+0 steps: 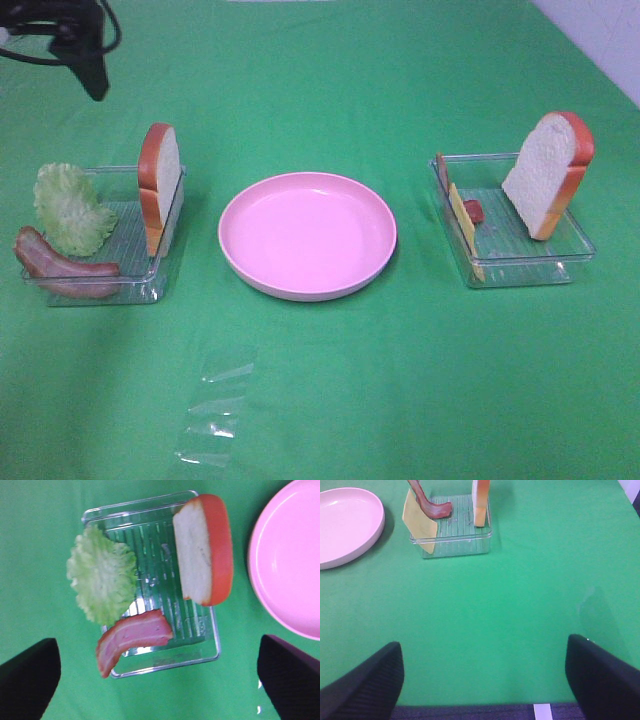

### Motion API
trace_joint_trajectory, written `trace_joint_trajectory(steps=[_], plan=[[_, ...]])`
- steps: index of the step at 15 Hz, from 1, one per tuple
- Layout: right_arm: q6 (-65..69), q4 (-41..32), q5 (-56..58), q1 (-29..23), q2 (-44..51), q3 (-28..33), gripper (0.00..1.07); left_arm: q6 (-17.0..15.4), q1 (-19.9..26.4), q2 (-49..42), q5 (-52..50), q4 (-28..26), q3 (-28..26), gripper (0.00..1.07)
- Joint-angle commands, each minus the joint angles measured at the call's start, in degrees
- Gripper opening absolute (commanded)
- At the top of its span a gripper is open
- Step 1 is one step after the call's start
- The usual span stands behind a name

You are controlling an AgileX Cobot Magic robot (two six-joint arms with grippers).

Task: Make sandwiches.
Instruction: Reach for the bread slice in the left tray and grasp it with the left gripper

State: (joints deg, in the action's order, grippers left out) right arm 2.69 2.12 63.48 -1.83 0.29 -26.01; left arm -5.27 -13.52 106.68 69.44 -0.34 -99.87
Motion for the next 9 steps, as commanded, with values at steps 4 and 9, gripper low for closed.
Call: trace_joint_trajectory(steps=[4, 9], plan=[[0.52, 0.17, -0.52, 0.0, 1.49, 0.11, 0.84, -4.07, -3.9, 10.83, 6.19, -0.8, -8.88, 1.02], [0.52, 0.17, -0.52, 0.0, 1.49, 0.11, 0.84, -4.13, -3.9, 19.48, 6.13, -2.98, -12.43, 1.02]])
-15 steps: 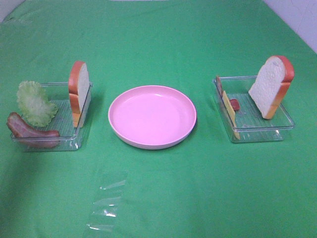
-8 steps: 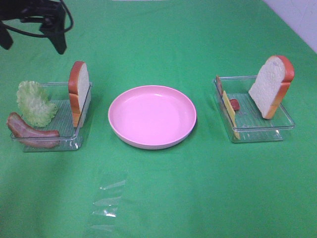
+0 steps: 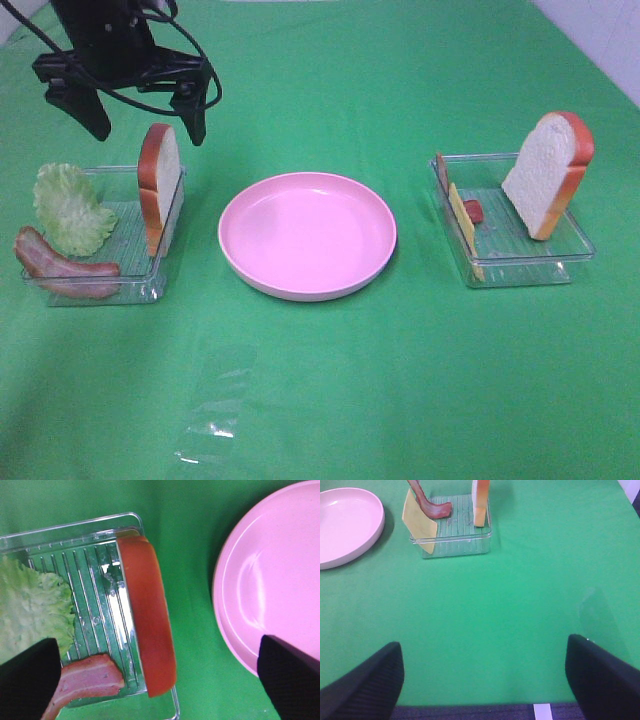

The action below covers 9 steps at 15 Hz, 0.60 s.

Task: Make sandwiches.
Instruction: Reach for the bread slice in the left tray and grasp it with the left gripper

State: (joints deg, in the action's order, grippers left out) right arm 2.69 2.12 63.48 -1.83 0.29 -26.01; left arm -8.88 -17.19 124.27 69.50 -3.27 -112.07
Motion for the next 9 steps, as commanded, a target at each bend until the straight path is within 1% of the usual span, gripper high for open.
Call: trace_joint_trajectory(steps=[1, 4, 5, 6, 7, 8, 9], plan=[[0.52, 0.17, -0.52, 0.0, 1.49, 0.11, 0.84, -0.4, -0.23, 3.32, 6.07, -0.06, -0.23, 1.02], [0.52, 0.17, -0.52, 0.0, 1.49, 0.11, 0.84, -0.23, -0.23, 5.73, 4.41, 1.89, -0.29, 1.01], [0.52, 0.17, -0.52, 0.0, 1.49, 0.11, 0.84, -0.06, -0.23, 5.73, 3.55, 2.81, -0.29, 0.97], [0.52, 0.17, -0.52, 0.0, 1.49, 0.11, 0.84, -0.06, -0.23, 5.73, 2.58, 3.27, -0.29, 0.9], [0.52, 0.17, -0.52, 0.0, 1.49, 0.11, 0.84, -0.06, -0.23, 5.73, 2.35, 3.27, -0.29, 0.79], [0.52, 0.17, -0.52, 0.0, 1.49, 0.11, 0.84, -0.11, -0.23, 5.73, 2.41, 3.27, -0.29, 0.65], [0.52, 0.17, -0.52, 0.0, 1.49, 0.11, 0.84, -0.29, -0.23, 5.73, 2.46, 3.27, -0.29, 0.59]])
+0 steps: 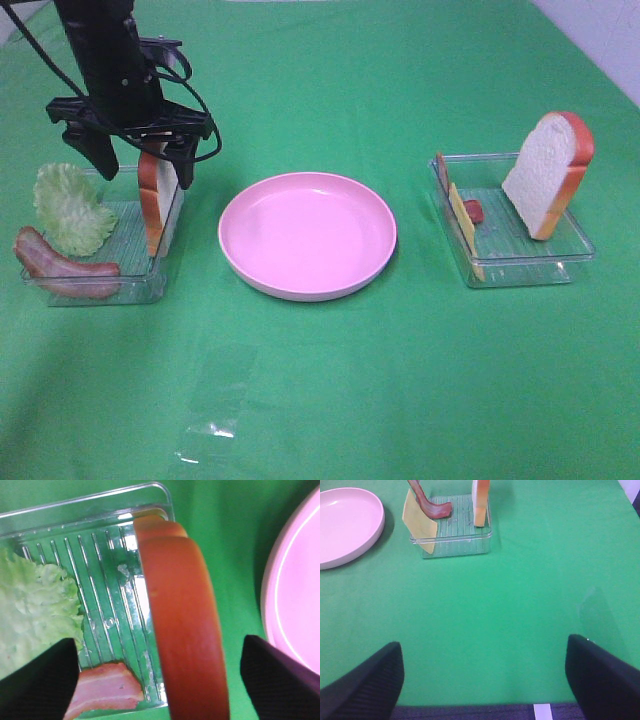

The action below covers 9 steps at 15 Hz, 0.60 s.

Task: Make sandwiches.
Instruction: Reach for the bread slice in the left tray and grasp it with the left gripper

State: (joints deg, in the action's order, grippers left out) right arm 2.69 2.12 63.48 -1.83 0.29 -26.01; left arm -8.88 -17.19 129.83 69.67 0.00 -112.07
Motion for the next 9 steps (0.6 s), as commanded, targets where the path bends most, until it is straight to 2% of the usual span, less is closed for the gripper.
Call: trace_joint_trajectory(steps=[1, 2, 9], plan=[[0.52, 0.17, -0.52, 0.0, 1.49, 0.11, 0.84, -0.29, -0.23, 0.17, 2.81, 0.0, -0.29, 0.5], [0.52, 0.17, -0.52, 0.0, 1.49, 0.11, 0.84, -0.29, -0.23, 0.17, 3.55, 0.0, -0.29, 0.47], [0.52, 0.17, -0.52, 0.0, 1.49, 0.11, 0.84, -0.29, -0.23, 0.17, 5.1, 0.0, -0.29, 0.47]])
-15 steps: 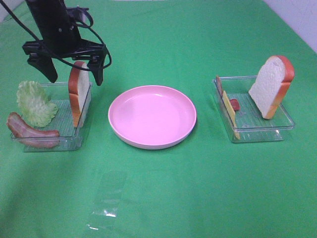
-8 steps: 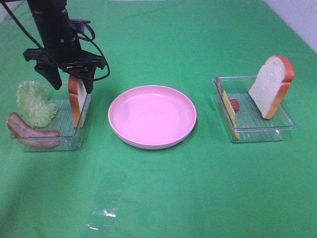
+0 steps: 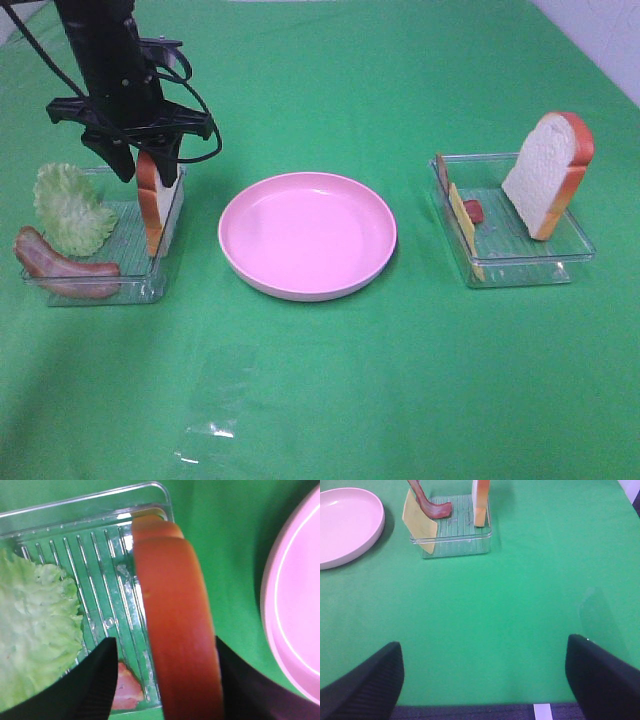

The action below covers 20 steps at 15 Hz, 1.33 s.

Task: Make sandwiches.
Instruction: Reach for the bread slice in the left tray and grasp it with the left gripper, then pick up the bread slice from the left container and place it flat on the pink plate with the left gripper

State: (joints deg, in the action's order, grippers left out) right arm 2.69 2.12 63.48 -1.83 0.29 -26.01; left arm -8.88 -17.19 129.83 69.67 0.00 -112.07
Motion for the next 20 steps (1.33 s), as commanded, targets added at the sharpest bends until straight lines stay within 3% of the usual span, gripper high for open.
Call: trace_joint_trajectory(steps=[1, 3, 6, 11, 16, 18, 20], plan=[[0.52, 0.17, -0.52, 0.0, 1.49, 0.11, 0.84, -0.29, -0.23, 0.17, 5.21, -0.34, -0.29, 0.45], [0.52, 0.17, -0.52, 0.0, 1.49, 0.11, 0.84, -0.4, -0.23, 0.17, 5.21, -0.34, -0.29, 0.35], [0.52, 0.17, -0.52, 0.0, 1.49, 0.11, 0.84, -0.46, -0.23, 0.17, 5.21, -0.34, -0.29, 0.0], [0.52, 0.17, -0.52, 0.0, 1.49, 0.11, 0.84, -1.83, -0.23, -0.34, 5.96, 0.0, -0.29, 0.0], [0.52, 0.17, -0.52, 0.0, 1.49, 0.11, 0.84, -4.76, -0.23, -8.65, 5.96, -0.34, -0.17, 0.0], [0.52, 0.17, -0.52, 0.0, 1.49, 0.11, 0.84, -5.56, -0.23, -11.63, 5.96, -1.15, -0.17, 0.0], [0.52, 0.17, -0.52, 0.0, 1.49, 0.11, 0.84, -5.61, -0.23, -15.93, 5.96, -5.79, -0.17, 0.0]])
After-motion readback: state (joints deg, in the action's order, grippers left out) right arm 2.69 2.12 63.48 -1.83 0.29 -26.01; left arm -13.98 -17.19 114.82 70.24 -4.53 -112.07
